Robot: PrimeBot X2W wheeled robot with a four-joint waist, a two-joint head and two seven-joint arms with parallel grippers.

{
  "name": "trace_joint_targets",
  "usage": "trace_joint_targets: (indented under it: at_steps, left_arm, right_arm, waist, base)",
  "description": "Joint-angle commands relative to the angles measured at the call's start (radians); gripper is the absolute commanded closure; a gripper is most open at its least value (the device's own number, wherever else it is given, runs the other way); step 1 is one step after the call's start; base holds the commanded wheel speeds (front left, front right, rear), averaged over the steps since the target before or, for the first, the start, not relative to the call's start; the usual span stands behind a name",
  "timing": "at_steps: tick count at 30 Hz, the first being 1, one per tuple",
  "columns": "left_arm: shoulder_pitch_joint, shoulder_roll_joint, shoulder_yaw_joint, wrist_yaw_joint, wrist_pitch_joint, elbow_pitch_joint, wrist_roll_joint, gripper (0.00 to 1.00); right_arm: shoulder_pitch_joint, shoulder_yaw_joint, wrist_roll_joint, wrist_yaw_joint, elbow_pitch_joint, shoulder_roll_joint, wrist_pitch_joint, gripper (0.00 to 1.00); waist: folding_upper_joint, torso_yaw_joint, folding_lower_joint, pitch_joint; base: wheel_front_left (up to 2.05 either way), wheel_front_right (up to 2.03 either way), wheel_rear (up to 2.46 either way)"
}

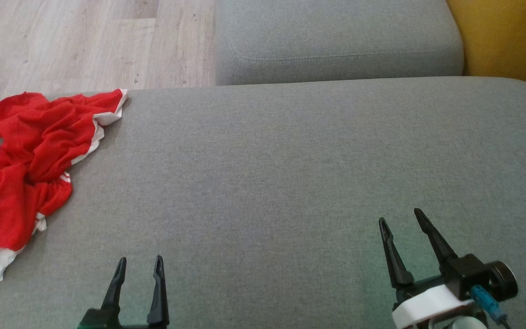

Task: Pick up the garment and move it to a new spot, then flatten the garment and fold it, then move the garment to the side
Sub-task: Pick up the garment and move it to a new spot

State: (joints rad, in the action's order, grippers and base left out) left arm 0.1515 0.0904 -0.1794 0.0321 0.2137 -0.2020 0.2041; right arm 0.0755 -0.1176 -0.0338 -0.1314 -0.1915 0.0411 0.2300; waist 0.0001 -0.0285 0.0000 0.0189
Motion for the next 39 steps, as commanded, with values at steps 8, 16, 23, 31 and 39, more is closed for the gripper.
trace_joint_targets:
  at_steps: [8,16,23,31,39]
  left_arm:
    - [-0.025,0.015,0.018,0.01,0.006,0.033,0.003,0.0]
    - [-0.043,0.022,0.006,0.014,-0.002,0.041,-0.001,0.0]
    - [-0.045,0.035,0.013,0.022,-0.004,0.055,0.001,0.0]
    - [-0.034,0.055,0.027,0.034,-0.001,0.078,0.009,0.0]
    - [-0.019,0.065,0.035,0.047,-0.004,0.096,0.017,0.0]
  right_arm:
    - [-0.023,-0.017,-0.007,0.001,0.032,0.009,0.012,0.0]
    - [-0.009,0.018,-0.011,0.001,0.034,0.009,0.015,0.0]
    - [-0.012,0.012,-0.001,0.001,0.033,0.009,0.018,0.0]
    - [-0.028,-0.022,0.011,0.001,0.025,0.009,0.023,0.0]
    - [-0.037,-0.033,0.011,0.001,0.017,0.009,0.025,0.0]
  waist:
    - [-0.0001,-0.005,0.0,-0.003]
    - [-0.0001,-0.103,0.0,-0.002]
    - [-0.0001,-0.243,0.0,0.0]
    - [-0.0001,-0.406,0.0,-0.002]
    - [-0.0001,-0.45,0.0,-0.002]
  base:
    - [0.0,0.0,0.0]
    - [0.0,0.0,0.0]
    - [0.0,0.0,0.0]
    - [0.0,0.0,0.0]
    - [0.0,0.0,0.0]
